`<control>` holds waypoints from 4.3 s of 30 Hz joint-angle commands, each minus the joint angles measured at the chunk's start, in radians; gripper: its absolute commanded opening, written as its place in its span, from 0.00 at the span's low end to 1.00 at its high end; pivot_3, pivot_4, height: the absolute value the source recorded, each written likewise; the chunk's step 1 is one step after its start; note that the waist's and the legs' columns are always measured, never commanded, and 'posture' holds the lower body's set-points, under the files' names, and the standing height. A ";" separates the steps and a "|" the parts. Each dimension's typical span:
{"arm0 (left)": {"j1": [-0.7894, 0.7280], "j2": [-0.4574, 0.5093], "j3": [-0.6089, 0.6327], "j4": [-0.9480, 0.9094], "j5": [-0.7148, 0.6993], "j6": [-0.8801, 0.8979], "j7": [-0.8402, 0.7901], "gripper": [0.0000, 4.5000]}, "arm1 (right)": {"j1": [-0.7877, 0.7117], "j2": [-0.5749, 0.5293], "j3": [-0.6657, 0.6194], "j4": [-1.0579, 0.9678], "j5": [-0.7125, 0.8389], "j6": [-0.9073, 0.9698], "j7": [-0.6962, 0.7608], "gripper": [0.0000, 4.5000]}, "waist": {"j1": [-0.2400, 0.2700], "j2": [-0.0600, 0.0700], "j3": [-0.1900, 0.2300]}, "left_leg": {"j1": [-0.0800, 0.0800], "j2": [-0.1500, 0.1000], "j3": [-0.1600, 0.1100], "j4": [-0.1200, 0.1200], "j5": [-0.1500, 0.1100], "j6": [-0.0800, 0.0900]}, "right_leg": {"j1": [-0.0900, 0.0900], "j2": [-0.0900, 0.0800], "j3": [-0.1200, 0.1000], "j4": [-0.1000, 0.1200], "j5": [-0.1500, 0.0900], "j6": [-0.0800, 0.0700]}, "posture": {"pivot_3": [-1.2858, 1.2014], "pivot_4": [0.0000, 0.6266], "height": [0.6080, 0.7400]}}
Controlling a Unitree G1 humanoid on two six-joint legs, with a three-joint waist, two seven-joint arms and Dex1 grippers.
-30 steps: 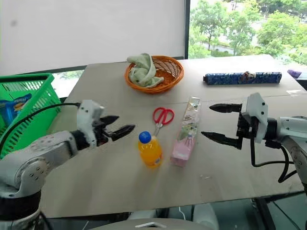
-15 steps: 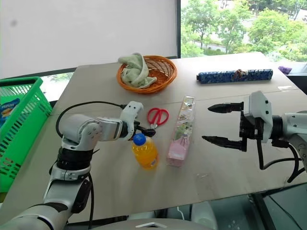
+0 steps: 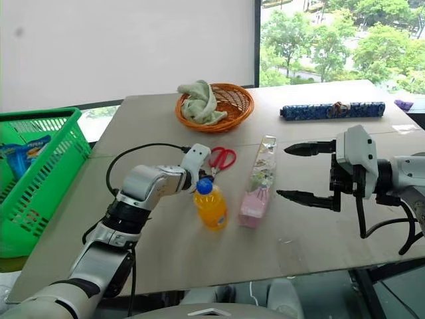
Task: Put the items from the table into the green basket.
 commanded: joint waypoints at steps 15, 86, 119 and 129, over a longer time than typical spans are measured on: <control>0.320 0.426 0.524 0.036 0.077 -0.319 -0.105 0.04 | -0.087 0.070 0.061 -0.043 0.053 0.014 -0.027 1.00 | -0.063 -0.008 0.004 | -0.004 0.009 -0.002 -0.006 0.000 0.000 | -0.014 0.014 0.004 0.002 0.000 0.004 | 0.47 0.00 1.00; 0.381 0.225 0.837 -0.332 -0.337 -0.618 -0.042 0.64 | -0.546 0.301 0.340 0.192 -0.126 0.046 -0.051 1.00 | -0.050 -0.010 0.006 | -0.008 0.022 0.013 0.005 0.000 0.000 | -0.023 0.024 0.015 0.011 0.006 -0.002 | 0.48 0.00 1.00; 0.211 0.509 0.715 0.003 -0.330 -0.703 -0.301 0.99 | -0.741 0.507 0.370 0.272 -0.182 0.105 -0.098 1.00 | -0.009 -0.040 -0.008 | -0.002 0.025 0.011 -0.012 0.002 -0.016 | -0.029 0.036 0.021 0.011 0.014 -0.015 | 0.51 0.00 1.00; 0.048 0.202 0.321 -0.396 -0.554 0.137 0.060 0.99 | -0.343 0.109 0.200 0.087 -0.137 0.278 -0.070 1.00 | -0.030 -0.028 -0.002 | -0.002 0.031 0.009 -0.010 0.003 -0.012 | -0.028 0.038 0.022 0.011 0.011 -0.018 | 0.46 0.00 1.00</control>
